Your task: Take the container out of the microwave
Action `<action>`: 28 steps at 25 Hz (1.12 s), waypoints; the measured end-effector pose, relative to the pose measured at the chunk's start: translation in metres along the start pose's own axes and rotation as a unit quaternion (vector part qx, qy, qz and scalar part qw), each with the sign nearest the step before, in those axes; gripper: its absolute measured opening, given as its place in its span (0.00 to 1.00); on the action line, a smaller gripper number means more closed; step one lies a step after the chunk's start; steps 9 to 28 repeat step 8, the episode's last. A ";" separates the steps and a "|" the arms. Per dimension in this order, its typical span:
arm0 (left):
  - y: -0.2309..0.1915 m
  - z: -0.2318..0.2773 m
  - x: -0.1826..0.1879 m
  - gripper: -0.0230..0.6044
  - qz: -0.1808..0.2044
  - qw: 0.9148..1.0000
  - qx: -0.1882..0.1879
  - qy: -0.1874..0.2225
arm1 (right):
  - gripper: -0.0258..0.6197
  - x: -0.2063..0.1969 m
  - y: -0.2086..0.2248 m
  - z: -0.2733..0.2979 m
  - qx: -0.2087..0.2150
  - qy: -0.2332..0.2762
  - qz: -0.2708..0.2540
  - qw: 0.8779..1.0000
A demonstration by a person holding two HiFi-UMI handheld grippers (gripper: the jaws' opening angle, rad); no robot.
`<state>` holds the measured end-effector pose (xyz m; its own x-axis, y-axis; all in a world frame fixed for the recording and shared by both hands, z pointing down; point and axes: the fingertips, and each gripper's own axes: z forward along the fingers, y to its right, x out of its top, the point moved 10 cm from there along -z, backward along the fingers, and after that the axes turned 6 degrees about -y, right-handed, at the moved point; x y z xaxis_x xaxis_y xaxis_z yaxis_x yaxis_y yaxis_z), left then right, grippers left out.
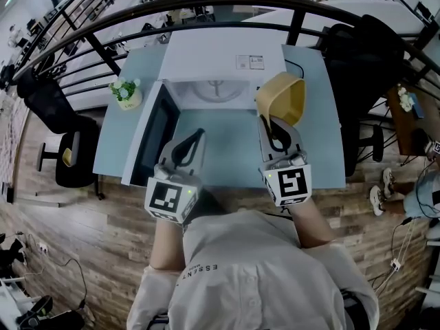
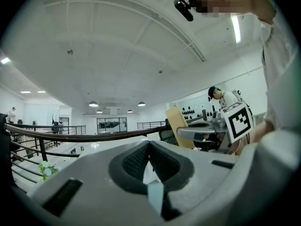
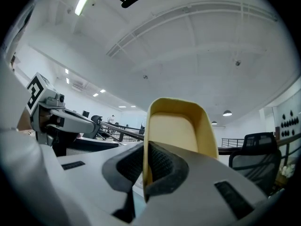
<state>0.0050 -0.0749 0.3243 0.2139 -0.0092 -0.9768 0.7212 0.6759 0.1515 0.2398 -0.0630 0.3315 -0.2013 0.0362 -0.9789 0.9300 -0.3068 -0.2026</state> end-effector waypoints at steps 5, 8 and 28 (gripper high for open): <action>-0.002 0.003 -0.001 0.04 -0.005 1.000 -0.003 0.000 | 0.07 -0.001 -0.003 0.001 0.001 -0.003 0.003 1.000; -0.001 0.004 -0.004 0.04 -0.008 1.000 -0.006 -0.005 | 0.07 -0.005 -0.004 0.000 -0.001 -0.011 0.005 1.000; -0.001 0.004 -0.004 0.04 -0.008 1.000 -0.006 -0.005 | 0.07 -0.005 -0.004 0.000 -0.001 -0.011 0.005 1.000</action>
